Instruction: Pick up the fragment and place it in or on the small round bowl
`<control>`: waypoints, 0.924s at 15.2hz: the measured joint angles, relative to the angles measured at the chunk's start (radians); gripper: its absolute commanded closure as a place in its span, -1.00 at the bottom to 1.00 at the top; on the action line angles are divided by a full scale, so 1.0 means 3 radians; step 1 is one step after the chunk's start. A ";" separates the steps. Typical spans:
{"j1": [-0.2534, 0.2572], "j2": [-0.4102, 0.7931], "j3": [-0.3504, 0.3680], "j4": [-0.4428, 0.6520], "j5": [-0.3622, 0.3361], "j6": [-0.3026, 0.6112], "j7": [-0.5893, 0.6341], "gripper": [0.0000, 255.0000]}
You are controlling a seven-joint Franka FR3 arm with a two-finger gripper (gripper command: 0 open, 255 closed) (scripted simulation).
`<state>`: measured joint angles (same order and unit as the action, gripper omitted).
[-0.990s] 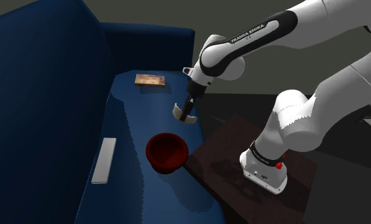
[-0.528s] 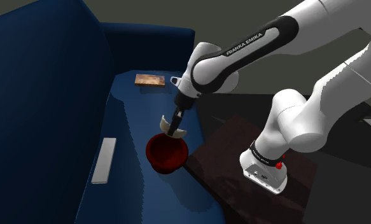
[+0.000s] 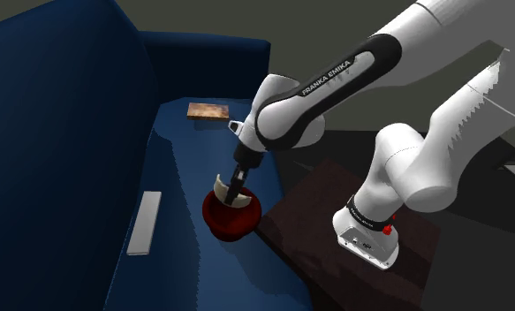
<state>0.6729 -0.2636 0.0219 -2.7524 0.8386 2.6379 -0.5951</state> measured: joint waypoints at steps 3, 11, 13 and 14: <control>0.0067 0.0170 -0.0032 0.0022 0.0200 0.0118 -0.0200 1.00; 0.0196 0.0499 -0.0071 0.0062 0.0717 0.0328 -0.0690 1.00; 0.0199 0.0506 -0.0070 0.0064 0.0729 0.0333 -0.0700 1.00; 0.0199 0.0507 -0.0070 0.0064 0.0731 0.0334 -0.0702 1.00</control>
<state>0.7327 -0.1116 0.0008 -2.7334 1.0579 2.7379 -0.8056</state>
